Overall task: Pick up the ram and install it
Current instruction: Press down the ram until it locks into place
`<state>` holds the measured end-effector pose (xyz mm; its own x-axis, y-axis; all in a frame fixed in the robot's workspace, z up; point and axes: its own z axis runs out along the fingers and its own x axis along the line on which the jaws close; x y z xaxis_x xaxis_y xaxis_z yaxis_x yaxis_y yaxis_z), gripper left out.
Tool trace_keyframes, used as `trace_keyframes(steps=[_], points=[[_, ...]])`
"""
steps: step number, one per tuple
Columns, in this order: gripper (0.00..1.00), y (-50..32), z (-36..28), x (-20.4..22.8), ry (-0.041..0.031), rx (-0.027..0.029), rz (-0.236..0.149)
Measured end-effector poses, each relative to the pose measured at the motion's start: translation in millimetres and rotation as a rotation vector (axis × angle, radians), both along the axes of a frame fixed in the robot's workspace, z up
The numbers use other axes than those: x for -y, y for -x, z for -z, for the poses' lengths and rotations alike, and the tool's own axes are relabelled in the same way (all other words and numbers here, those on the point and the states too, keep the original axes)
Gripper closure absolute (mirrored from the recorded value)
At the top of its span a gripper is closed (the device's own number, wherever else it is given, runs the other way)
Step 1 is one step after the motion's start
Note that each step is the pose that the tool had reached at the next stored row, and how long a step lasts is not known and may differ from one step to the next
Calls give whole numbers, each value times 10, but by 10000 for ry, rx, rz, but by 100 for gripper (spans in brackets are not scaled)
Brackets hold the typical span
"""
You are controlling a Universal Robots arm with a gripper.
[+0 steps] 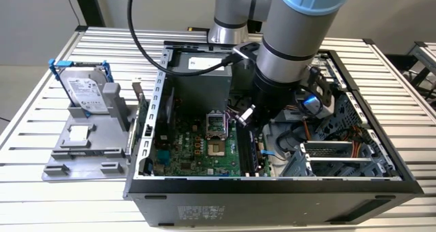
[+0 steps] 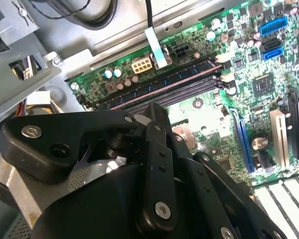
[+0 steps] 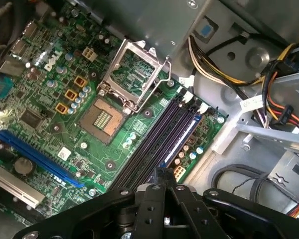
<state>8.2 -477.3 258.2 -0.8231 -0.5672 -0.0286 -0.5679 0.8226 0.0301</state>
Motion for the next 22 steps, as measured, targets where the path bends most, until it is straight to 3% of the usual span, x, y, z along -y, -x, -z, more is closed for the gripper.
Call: trace_keyframes(steps=[10, 15, 22], points=[[100, -37, 0, 0, 1, 23, -1042], [100, -38, 1, 0, 2, 90, -1705], [100, -37, 3, 0, 16, 236, -2610]])
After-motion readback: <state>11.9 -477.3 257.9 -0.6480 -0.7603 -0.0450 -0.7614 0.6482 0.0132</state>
